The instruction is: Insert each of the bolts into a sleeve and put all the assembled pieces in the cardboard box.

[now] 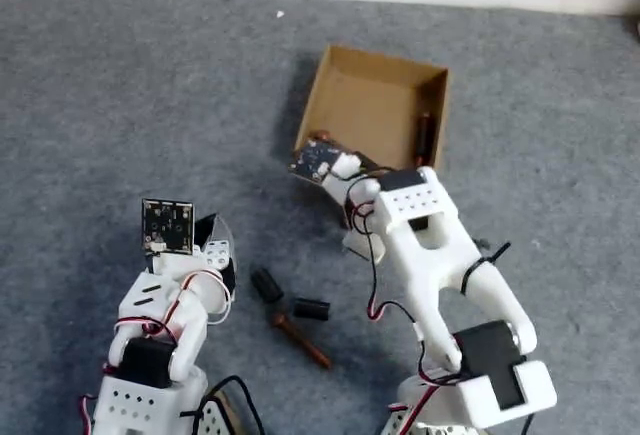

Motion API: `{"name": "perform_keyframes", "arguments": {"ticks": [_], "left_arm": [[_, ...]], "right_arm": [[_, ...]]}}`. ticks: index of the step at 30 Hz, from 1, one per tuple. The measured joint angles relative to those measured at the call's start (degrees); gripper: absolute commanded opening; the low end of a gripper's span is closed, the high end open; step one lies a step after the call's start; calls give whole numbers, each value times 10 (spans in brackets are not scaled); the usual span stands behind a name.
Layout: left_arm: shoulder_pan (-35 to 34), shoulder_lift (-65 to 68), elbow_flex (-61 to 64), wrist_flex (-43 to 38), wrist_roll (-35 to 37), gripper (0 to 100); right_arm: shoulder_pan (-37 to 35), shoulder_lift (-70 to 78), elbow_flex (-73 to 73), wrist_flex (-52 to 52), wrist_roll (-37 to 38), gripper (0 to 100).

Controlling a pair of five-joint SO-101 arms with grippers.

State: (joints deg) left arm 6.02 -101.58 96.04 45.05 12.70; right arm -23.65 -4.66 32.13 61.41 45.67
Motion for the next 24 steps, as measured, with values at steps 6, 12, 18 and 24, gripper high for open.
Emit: {"name": "perform_keyframes", "arguments": {"ticks": [6,12,18,24], "left_arm": [[-47,0,0,0,0,5],[-113,0,0,0,-20,5],[-166,0,-4,0,-40,5],[-170,0,-4,0,-41,5]], "right_arm": [[-64,-62,0,64,-69,159],[-142,-109,56,64,-114,159],[-189,-108,79,34,-131,158],[-227,-108,80,33,-150,157]]}}
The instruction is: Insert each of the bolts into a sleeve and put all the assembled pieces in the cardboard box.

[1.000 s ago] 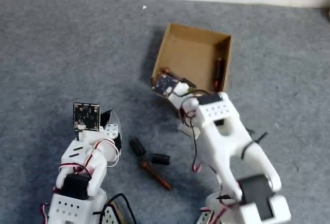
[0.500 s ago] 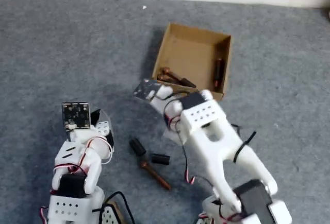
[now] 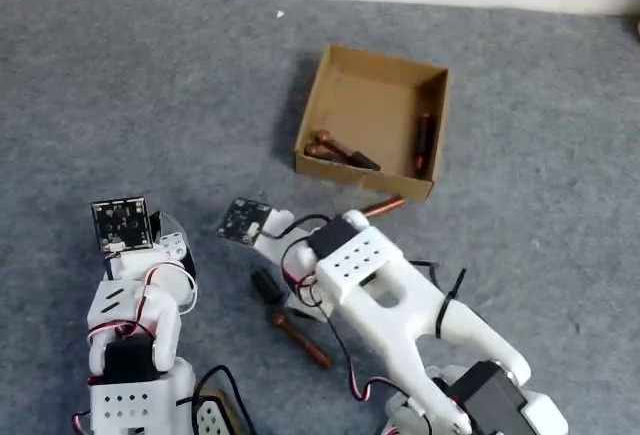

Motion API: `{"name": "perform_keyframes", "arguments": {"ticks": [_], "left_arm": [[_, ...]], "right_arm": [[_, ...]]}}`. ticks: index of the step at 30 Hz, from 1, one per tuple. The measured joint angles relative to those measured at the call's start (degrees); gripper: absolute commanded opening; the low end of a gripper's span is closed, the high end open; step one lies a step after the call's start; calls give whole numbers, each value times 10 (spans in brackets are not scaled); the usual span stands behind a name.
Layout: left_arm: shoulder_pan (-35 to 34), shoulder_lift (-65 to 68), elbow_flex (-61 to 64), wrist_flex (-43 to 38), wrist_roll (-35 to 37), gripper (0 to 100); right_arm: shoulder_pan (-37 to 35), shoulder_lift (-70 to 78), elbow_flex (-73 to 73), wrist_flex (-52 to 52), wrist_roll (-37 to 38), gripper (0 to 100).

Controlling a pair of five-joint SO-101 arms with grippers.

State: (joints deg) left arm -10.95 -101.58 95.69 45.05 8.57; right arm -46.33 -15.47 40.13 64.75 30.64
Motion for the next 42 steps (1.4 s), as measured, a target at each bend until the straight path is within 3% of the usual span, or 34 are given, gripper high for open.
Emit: {"name": "perform_keyframes", "arguments": {"ticks": [19,24,27,34,42], "left_arm": [[0,0,0,0,0,5],[0,0,0,0,0,5],[0,0,0,-2,0,5],[0,0,4,-37,0,5],[0,0,4,-40,0,5]], "right_arm": [[-21,88,80,-111,-4,149],[-19,84,82,-117,-4,0],[-10,77,83,-127,-4,4],[29,-21,96,-87,-7,5],[107,-216,98,4,-95,5]]}}
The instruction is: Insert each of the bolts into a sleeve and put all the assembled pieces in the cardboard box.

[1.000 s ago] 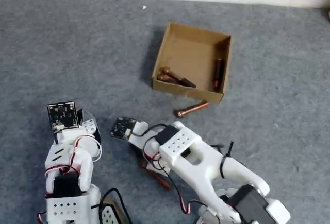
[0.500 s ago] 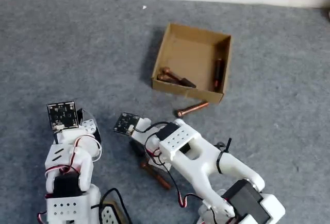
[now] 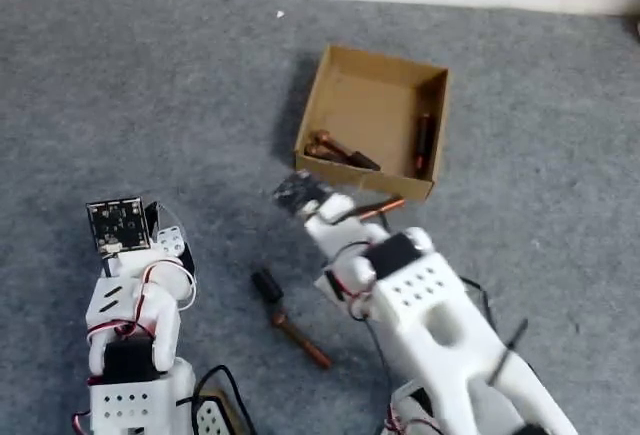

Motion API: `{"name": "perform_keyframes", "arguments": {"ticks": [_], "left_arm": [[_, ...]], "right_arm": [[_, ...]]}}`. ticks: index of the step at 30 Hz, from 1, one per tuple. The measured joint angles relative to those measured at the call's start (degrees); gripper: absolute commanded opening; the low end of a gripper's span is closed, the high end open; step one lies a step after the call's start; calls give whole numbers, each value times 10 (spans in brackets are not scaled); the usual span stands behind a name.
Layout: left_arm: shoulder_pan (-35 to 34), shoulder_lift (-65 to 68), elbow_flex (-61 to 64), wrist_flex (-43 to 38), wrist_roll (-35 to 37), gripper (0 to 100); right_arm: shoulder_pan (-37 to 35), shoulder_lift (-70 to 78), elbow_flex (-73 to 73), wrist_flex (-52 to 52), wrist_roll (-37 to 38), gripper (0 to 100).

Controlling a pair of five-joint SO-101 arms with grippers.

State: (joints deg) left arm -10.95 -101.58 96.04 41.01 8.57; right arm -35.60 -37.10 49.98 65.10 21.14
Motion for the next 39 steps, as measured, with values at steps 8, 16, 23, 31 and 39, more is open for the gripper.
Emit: {"name": "perform_keyframes", "arguments": {"ticks": [8,16,23,31,39], "left_arm": [[1,0,0,0,0,5],[50,0,0,0,0,5],[91,0,0,0,0,5],[150,1,-11,0,0,5],[273,1,-75,0,-43,11]], "right_arm": [[105,-125,24,15,-61,5],[202,-138,127,-113,-115,5],[255,-138,137,-137,-160,5],[298,-138,139,-181,-198,5],[306,-138,139,-181,-201,5]]}}
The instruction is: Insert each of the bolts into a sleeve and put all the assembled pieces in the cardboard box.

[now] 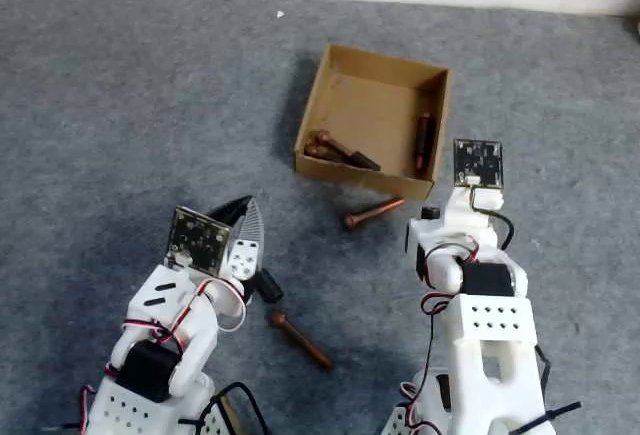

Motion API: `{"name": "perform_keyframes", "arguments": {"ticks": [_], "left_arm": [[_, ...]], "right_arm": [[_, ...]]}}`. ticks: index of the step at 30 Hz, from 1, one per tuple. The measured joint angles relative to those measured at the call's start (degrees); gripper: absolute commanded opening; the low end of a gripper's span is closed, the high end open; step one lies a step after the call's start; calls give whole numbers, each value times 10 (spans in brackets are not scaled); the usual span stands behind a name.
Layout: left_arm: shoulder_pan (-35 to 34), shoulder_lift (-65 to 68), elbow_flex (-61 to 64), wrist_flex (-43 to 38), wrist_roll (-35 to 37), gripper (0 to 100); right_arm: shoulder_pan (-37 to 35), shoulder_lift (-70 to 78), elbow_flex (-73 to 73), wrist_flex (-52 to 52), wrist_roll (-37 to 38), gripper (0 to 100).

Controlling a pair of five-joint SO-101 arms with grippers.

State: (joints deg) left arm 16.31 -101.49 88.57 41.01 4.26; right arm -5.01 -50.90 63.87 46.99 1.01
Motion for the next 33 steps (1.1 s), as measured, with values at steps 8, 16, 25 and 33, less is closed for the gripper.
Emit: {"name": "perform_keyframes", "arguments": {"ticks": [8,16,25,33], "left_arm": [[17,106,-69,0,-21,10],[18,416,-236,0,-21,177],[25,767,-411,0,-21,238],[84,952,-543,0,-21,238]], "right_arm": [[16,0,0,0,0,5],[16,0,0,0,0,5],[17,0,0,0,0,5],[43,0,0,0,0,5]]}}
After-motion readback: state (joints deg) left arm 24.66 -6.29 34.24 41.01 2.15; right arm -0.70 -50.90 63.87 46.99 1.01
